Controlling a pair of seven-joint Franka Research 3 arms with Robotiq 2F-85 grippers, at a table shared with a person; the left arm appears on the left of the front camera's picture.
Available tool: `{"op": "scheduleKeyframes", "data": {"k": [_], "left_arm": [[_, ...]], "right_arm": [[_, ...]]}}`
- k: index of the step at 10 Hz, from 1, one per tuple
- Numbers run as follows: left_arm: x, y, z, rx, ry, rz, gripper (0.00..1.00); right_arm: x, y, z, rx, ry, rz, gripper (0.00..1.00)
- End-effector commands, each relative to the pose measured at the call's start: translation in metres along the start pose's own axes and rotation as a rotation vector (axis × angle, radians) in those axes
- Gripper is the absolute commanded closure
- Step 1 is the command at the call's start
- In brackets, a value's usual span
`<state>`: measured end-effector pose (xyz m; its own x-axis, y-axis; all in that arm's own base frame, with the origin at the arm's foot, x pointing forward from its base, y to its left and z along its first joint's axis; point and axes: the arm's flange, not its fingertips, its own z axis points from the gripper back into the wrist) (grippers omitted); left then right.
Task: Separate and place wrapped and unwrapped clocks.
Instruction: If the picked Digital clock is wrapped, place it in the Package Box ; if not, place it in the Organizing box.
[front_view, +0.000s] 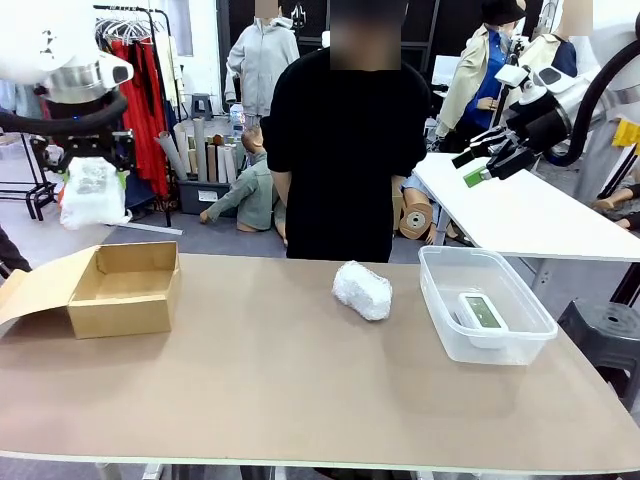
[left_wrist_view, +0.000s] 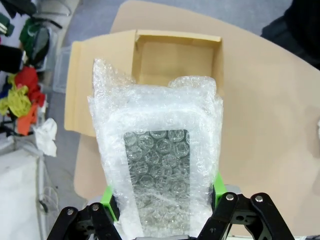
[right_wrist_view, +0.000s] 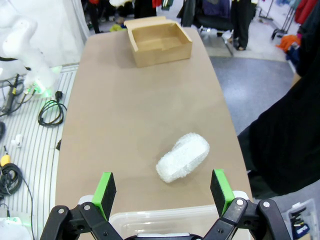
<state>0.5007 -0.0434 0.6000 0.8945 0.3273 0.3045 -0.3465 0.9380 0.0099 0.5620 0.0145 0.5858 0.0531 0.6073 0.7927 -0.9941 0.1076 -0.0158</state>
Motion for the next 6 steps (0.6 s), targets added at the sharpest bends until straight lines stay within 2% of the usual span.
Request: {"op": "scheduleKeyframes", "data": {"k": [1,4,5,6], "left_arm": [[0.010,0.008,-0.015,-0.051,-0.003,0.001,1.00],[0.014,0.003,-0.020,-0.014,-0.039,-0.073,1.00],[0.017,0.010,-0.028,-0.017,0.002,-0.013,1.00],[0.017,0.010,-0.028,-0.017,0.002,-0.013,1.00]], "right_arm": [[0.001,0.001,0.001,-0.001,0.006,0.005,0.00],[0.001,0.001,0.001,-0.001,0.006,0.005,0.00],[0.001,0.001,0.001,-0.001,0.006,0.005,0.00],[0.001,0.001,0.001,-0.001,0.006,0.005,0.00]]}}
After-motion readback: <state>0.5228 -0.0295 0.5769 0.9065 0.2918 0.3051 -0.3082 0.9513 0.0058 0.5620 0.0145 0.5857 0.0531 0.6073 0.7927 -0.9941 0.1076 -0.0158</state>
